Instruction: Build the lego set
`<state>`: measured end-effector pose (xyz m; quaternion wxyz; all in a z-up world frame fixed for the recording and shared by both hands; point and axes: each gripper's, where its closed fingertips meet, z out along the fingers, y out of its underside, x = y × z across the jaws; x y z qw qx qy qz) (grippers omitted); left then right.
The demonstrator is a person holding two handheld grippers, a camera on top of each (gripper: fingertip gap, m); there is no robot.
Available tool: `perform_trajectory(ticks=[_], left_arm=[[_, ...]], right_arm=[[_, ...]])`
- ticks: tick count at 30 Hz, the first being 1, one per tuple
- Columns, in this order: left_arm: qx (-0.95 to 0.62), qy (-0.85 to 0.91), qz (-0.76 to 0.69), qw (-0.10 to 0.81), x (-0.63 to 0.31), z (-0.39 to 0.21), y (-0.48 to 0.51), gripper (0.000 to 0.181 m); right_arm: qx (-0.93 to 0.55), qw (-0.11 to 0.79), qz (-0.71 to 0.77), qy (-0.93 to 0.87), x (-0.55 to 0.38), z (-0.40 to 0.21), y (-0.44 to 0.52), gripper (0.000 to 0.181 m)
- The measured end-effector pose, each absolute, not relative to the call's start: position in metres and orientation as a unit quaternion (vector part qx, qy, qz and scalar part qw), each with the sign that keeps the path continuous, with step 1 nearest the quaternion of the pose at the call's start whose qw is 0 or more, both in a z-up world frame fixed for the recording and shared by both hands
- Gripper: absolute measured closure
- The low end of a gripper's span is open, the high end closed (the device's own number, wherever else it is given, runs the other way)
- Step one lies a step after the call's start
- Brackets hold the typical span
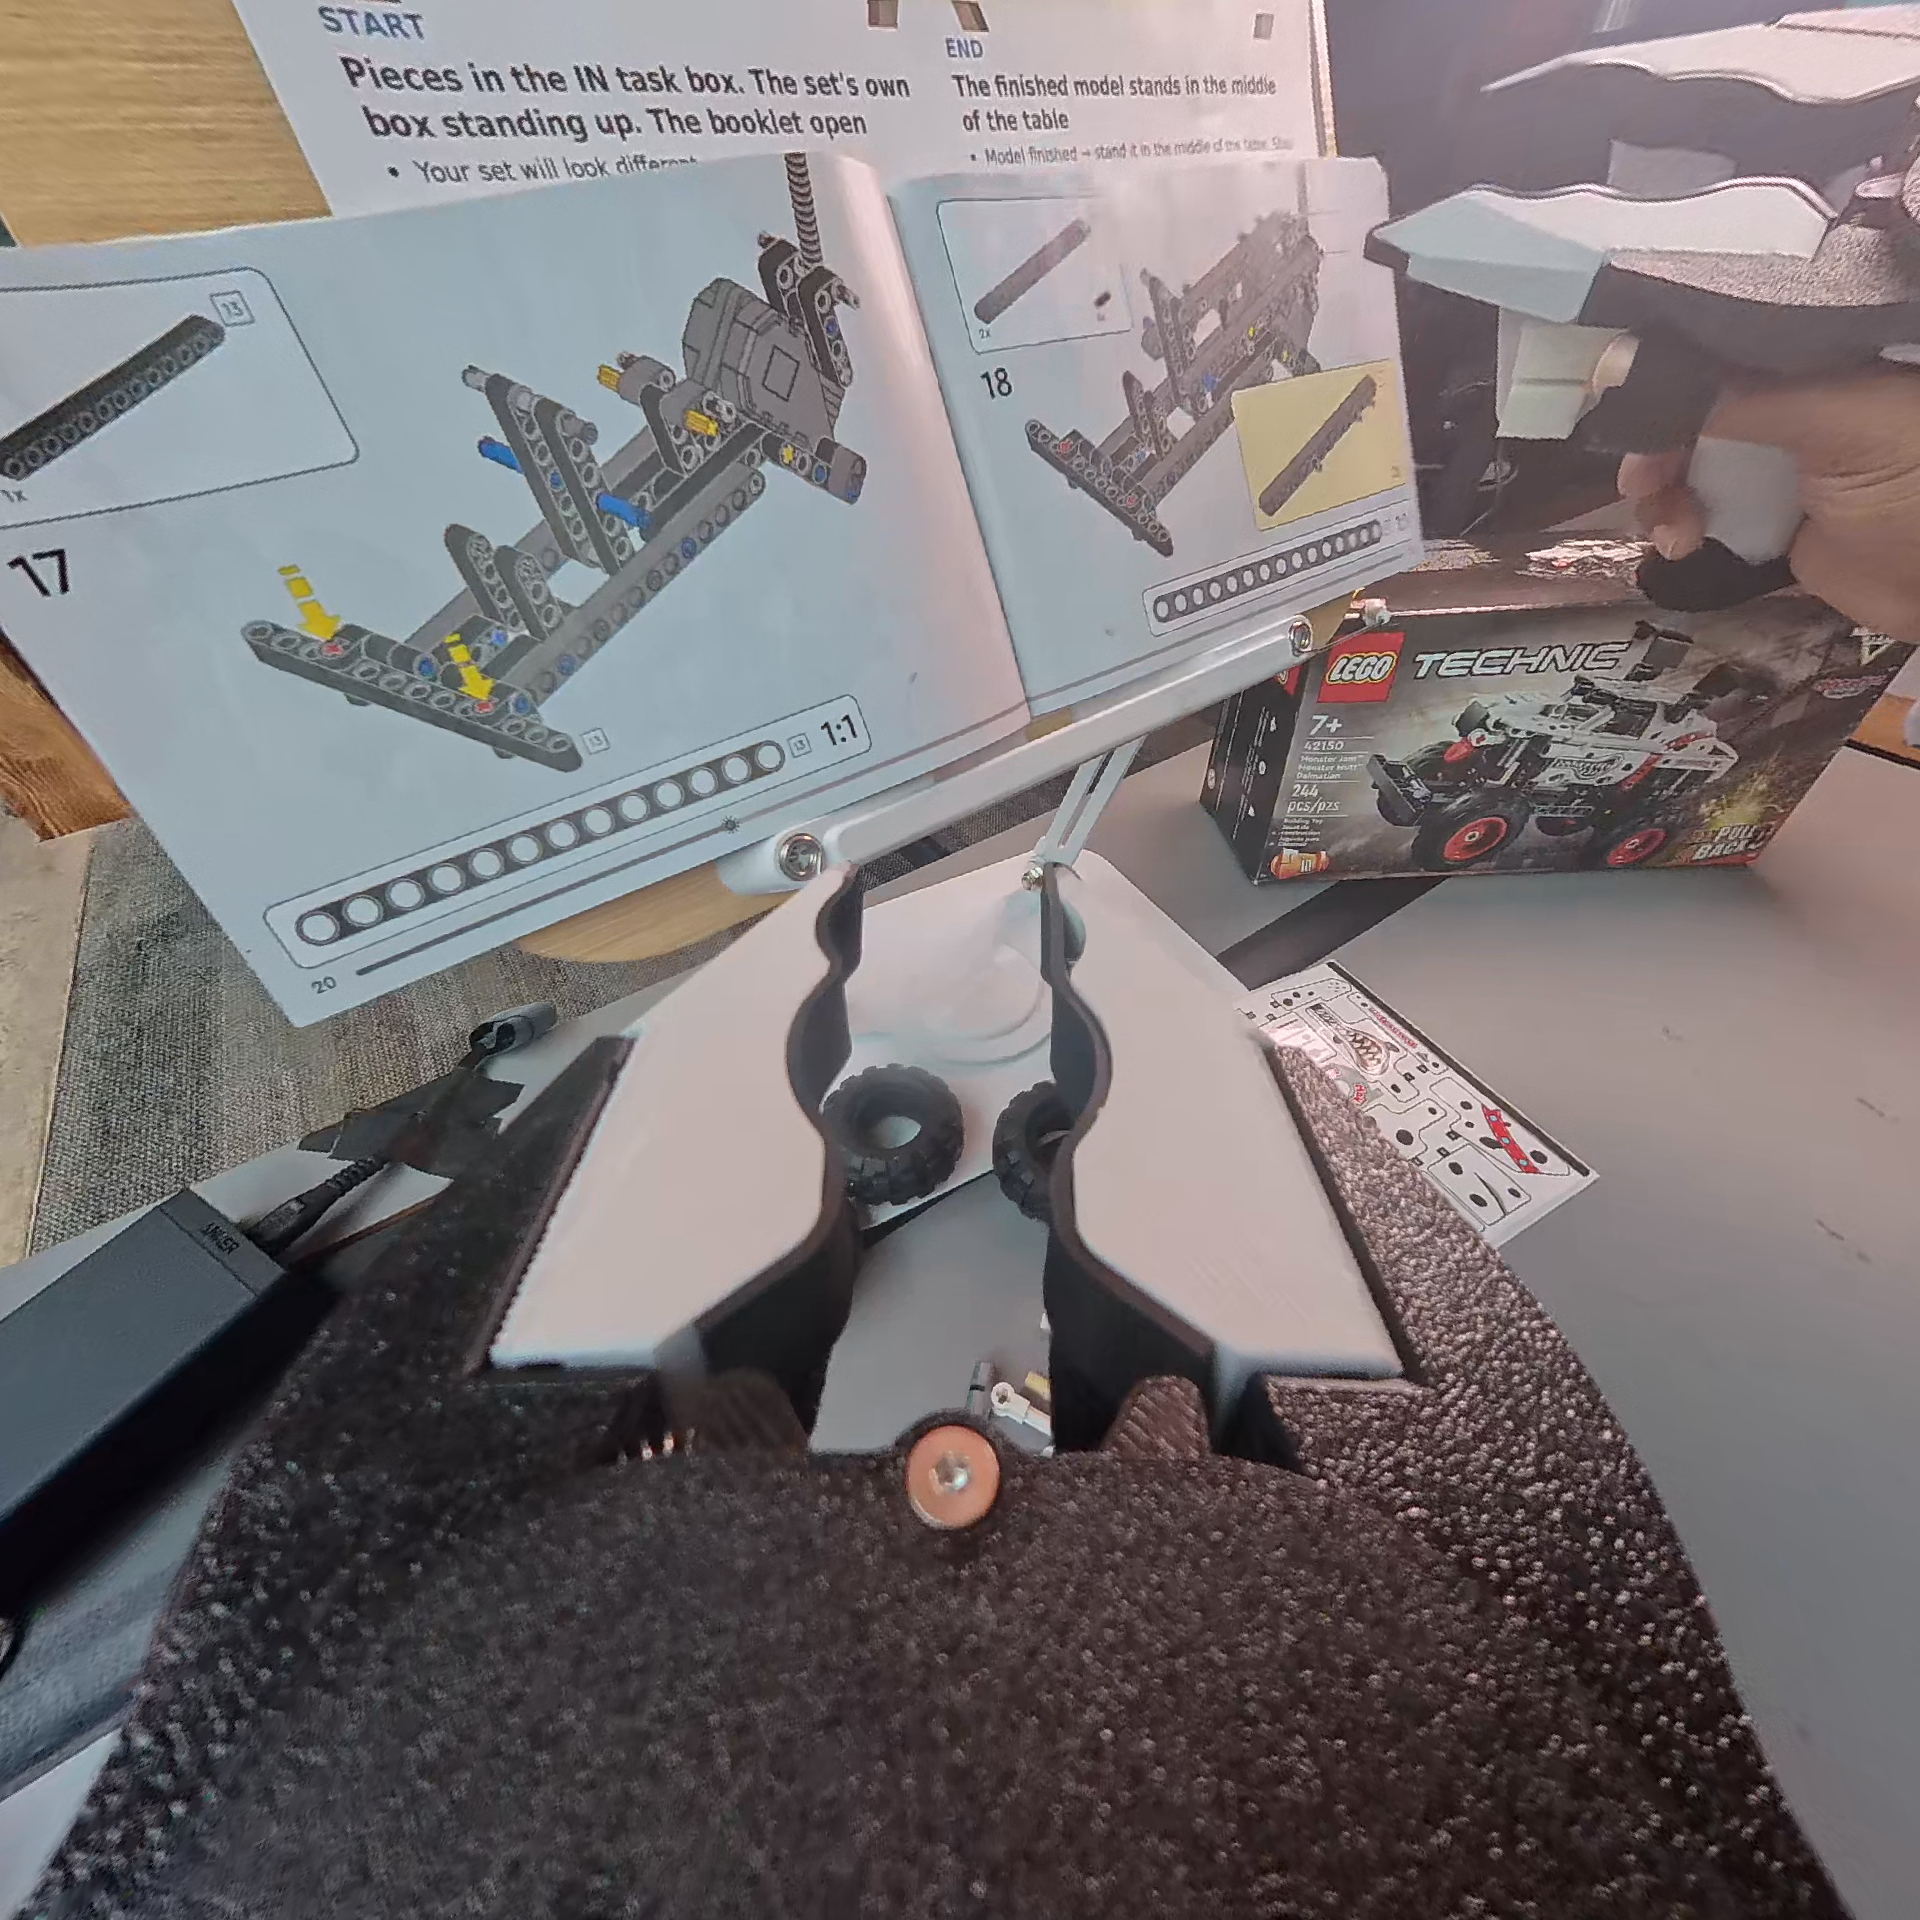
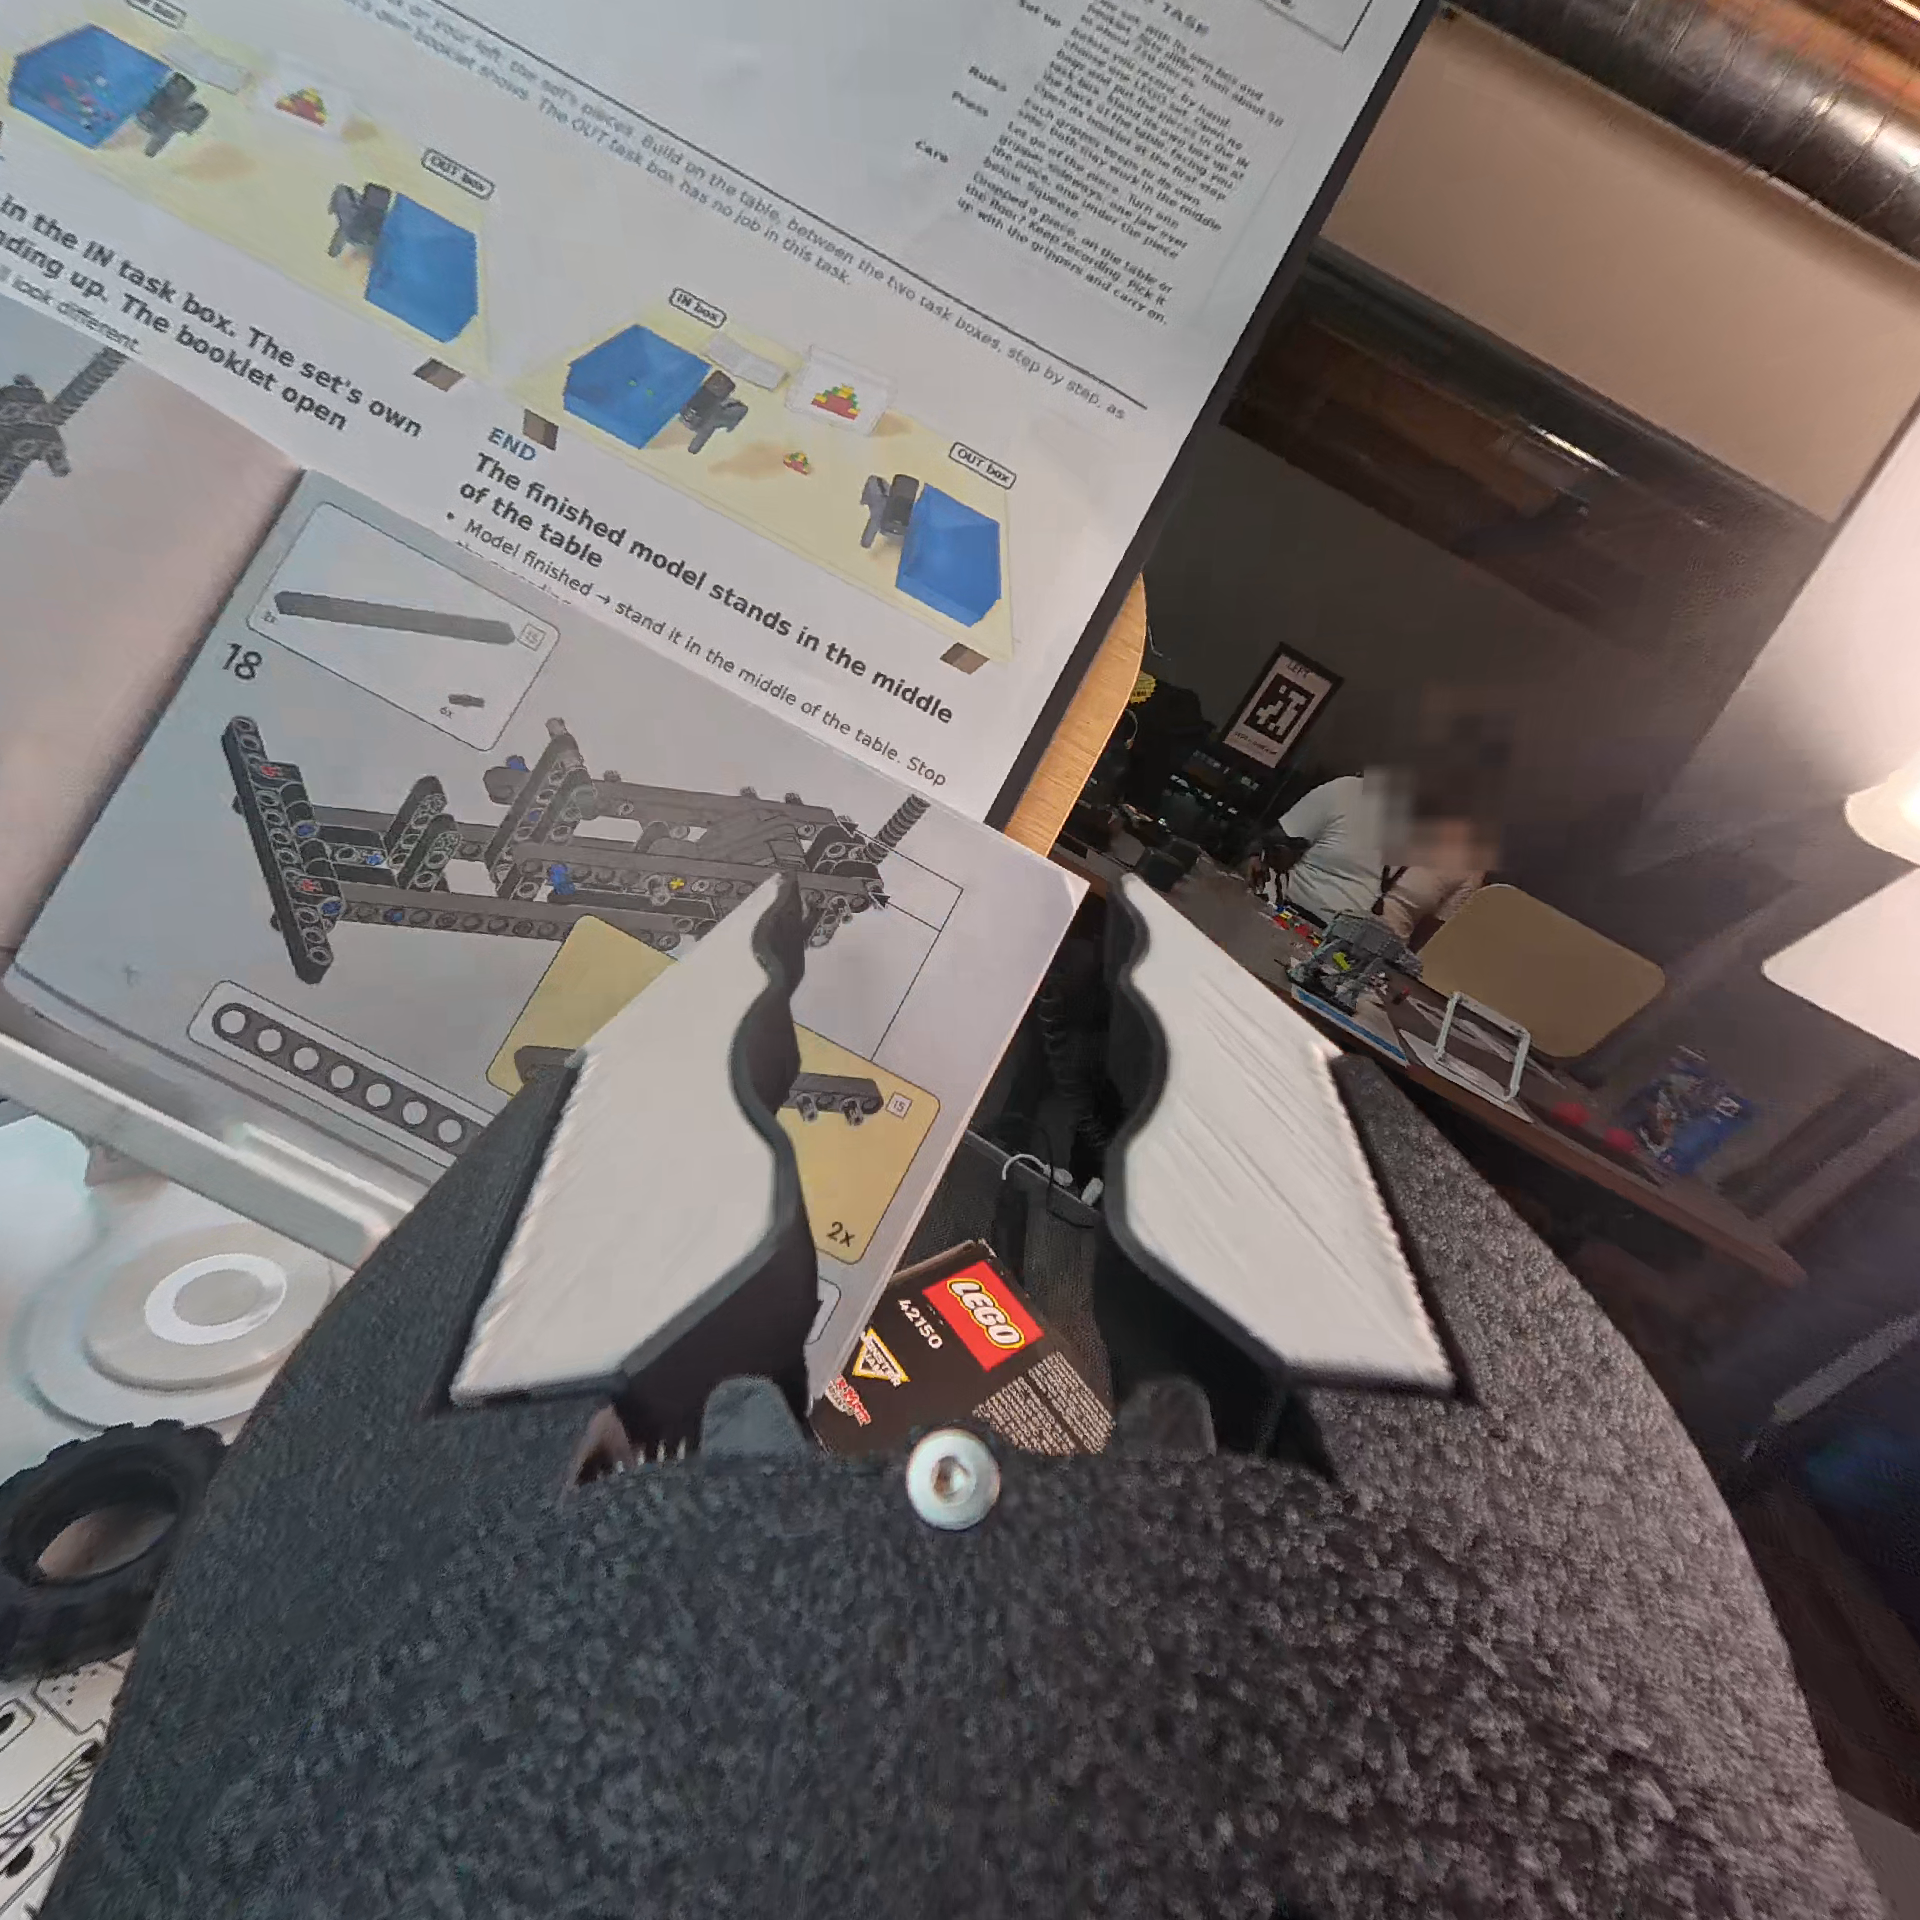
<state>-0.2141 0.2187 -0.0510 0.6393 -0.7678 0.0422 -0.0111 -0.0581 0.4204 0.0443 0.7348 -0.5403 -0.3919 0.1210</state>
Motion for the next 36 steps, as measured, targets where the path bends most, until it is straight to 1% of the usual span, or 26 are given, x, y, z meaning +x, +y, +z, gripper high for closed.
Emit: perform_trajectory(ticks=[3,4,6,8,10,12,16,19,21,24,27,31,33,36], left_arm=[[-0.767,0.047,-0.013,0.64,-0.209,-0.049,0.22,0.144],[-0.767,0.048,-0.014,0.639,-0.207,-0.048,0.222,0.144],[-0.767,0.052,-0.016,0.639,-0.202,-0.047,0.224,0.144],[-0.766,0.056,-0.017,0.64,-0.196,-0.045,0.223,0.145],[-0.765,0.062,-0.015,0.641,-0.193,-0.043,0.221,0.144],[-0.764,0.065,-0.011,0.642,-0.192,-0.042,0.218,0.145],[-0.764,0.062,-0.014,0.642,-0.193,-0.04,0.216,0.144],[-0.765,0.062,-0.014,0.641,-0.194,-0.039,0.216,0.144],[-0.766,0.064,-0.014,0.639,-0.194,-0.039,0.216,0.144],[-0.77,0.062,-0.018,0.635,-0.196,-0.042,0.217,0.144],[-0.776,0.05,-0.038,0.628,-0.197,-0.047,0.221,0.144],[-0.788,0.052,-0.015,0.613,-0.205,-0.058,0.235,0.141],[-0.794,0.047,0.009,0.606,-0.216,-0.062,0.244,0.141],[-0.793,0.037,0.05,0.607,-0.238,-0.058,0.256,0.143]], right_arm=[[-0.54,0.714,0.13,-0.426,-0.074,0.034,0.41,0.119],[-0.558,0.691,0.135,-0.439,-0.083,0.023,0.41,0.111],[-0.605,0.641,0.151,-0.448,-0.096,0.001,0.415,0.082],[-0.607,0.645,0.14,-0.442,-0.101,0.001,0.417,0.081],[-0.613,0.648,0.117,-0.437,-0.103,0.0,0.419,0.082],[-0.611,0.652,0.111,-0.436,-0.104,-0.002,0.416,0.09],[-0.593,0.653,0.11,-0.459,-0.111,-0.008,0.401,0.129],[-0.581,0.655,0.121,-0.468,-0.11,-0.003,0.388,0.139],[-0.569,0.663,0.148,-0.463,-0.104,0.004,0.378,0.138],[-0.585,0.65,0.178,-0.451,-0.091,-0.002,0.374,0.133],[-0.57,0.652,0.18,-0.466,-0.083,-0.01,0.37,0.138],[-0.559,0.667,0.164,-0.466,-0.079,-0.001,0.372,0.125],[-0.572,0.649,0.168,-0.473,-0.083,-0.003,0.376,0.123],[-0.573,0.653,0.146,-0.472,-0.084,0.003,0.386,0.119]])
